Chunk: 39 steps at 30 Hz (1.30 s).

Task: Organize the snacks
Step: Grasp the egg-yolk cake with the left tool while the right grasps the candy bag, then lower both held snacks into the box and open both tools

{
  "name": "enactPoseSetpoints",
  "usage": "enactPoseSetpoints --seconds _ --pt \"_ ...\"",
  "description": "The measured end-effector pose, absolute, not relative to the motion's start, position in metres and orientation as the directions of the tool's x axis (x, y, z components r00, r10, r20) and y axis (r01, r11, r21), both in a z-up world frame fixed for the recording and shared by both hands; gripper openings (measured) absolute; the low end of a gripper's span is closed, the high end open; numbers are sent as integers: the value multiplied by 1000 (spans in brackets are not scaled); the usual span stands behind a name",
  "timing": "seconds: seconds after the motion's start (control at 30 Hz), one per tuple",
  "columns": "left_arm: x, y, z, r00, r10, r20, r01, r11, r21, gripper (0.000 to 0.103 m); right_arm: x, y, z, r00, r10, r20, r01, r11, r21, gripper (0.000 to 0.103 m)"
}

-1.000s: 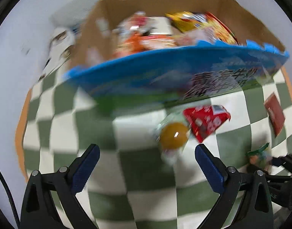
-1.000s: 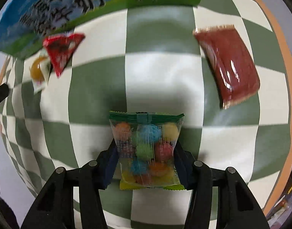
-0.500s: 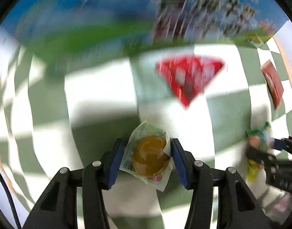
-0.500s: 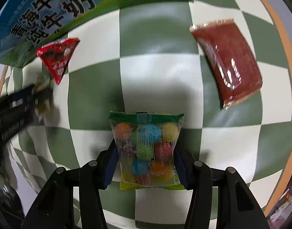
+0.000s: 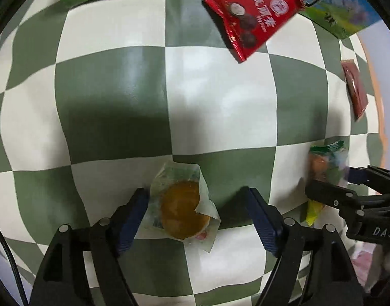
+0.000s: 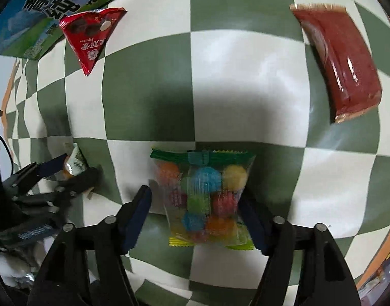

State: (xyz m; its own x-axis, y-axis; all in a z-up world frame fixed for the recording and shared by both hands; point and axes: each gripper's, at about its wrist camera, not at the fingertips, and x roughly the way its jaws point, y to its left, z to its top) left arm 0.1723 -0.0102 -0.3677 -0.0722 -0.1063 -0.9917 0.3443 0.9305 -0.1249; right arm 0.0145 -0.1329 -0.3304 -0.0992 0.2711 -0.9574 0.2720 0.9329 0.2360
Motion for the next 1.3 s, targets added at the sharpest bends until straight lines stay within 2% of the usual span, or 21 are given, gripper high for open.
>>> enactPoseSetpoints --seconds 0.03,0.07,0.1,0.17,0.2,0.23,0.33,0.7,0.77,0.83,0.9,1.0,1.03,1.07,1.2,1.23,1.3 --pt "167 -16 -366 -55 -76 -996 355 930 -91 59 13 -133 -330 -101 268 -958 268 935 233 73" --pt "160 -24 -363 -33 -44 -998 367 929 -53 52 11 -132 -329 -102 261 -960 261 938 227 73" --pt "154 -30 -361 -24 -38 -999 366 930 -44 50 18 -133 -331 -105 255 -961 256 941 222 73" --pt "150 -29 -360 -20 -40 -999 346 937 -45 50 15 -127 -331 -101 233 -967 250 947 202 72" --pt "148 -28 -359 -16 -46 -999 334 941 -49 49 21 -120 -332 -95 218 -971 245 951 189 67" --pt "147 -26 -359 -13 -56 -998 317 947 -57 49 20 -117 -331 -91 189 -978 233 959 164 56" --pt "148 -11 -350 -12 -85 -996 274 958 -85 46 16 -94 -334 -66 144 -987 220 967 127 55" --pt "172 30 -315 -42 -200 -979 188 961 -204 45 13 -133 -303 4 256 -967 288 925 246 55" --pt "178 30 -321 -75 -224 -972 190 953 -235 47 16 -135 -298 3 263 -965 283 925 253 55" --pt "182 32 -345 -152 -228 -962 176 951 -253 58 19 -136 -300 -1 261 -965 276 928 250 55" --pt "184 33 -364 -194 -240 -951 163 948 -272 63 23 -134 -305 -13 259 -966 277 929 245 55" --pt "183 27 -365 -178 -218 -960 187 950 -250 64 27 -139 -313 -24 259 -966 282 928 242 55" --pt "182 23 -365 -171 -205 -964 194 952 -236 62 29 -138 -318 -24 258 -966 283 928 241 55" --pt "181 19 -363 -157 -178 -971 209 955 -209 54 33 -131 -325 -25 254 -967 282 930 237 55" --pt "174 5 -351 -112 -139 -984 242 957 -162 49 45 -112 -336 -27 247 -969 285 931 229 55" --pt "173 5 -347 -104 -141 -985 238 958 -162 45 46 -111 -335 -25 247 -969 285 931 230 55" --pt "168 5 -335 -86 -158 -984 229 958 -174 45 48 -114 -328 -21 247 -969 285 930 231 55"
